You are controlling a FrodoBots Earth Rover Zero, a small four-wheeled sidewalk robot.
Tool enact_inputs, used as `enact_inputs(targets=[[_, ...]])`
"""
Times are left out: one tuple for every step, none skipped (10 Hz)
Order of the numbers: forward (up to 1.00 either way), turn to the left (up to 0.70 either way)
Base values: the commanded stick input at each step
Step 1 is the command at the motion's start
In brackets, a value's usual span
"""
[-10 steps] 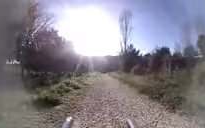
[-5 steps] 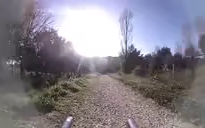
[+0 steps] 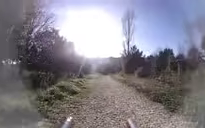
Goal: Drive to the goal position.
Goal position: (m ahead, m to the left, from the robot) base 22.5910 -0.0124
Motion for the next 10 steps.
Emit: enact_inputs(targets=[[0.50, 0.00], [0.50, 0.00], [0.50, 0.00], [0.50, 0.00], [0.50, 0.00], [0.50, 0.00], [0.50, 0.00], [0.50, 0.00], [0.50, 0.00], [0.50, 0.00]])
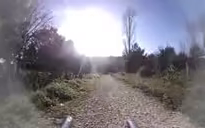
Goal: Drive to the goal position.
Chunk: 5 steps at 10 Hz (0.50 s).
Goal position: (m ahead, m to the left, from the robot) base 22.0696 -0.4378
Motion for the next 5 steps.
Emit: enact_inputs(targets=[[0.50, 0.00], [0.50, 0.00], [0.50, 0.00], [0.50, 0.00], [0.50, 0.00]])
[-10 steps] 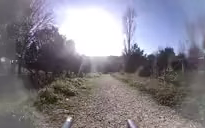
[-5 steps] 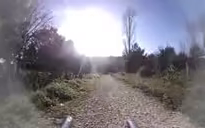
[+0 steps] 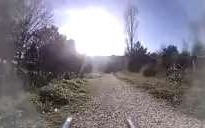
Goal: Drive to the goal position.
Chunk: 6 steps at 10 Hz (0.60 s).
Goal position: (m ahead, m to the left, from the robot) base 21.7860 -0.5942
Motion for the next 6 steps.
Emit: enact_inputs(targets=[[0.50, 0.00], [0.50, 0.00], [0.50, 0.00], [0.50, 0.00], [0.50, 0.00], [0.50, 0.00]])
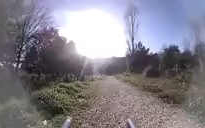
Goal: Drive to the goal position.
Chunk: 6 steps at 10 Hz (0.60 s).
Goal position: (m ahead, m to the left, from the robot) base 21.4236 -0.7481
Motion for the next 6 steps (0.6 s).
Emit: enact_inputs(targets=[[0.50, 0.00], [0.50, 0.00], [0.50, 0.00], [0.50, 0.00], [0.50, 0.00], [0.50, 0.00]])
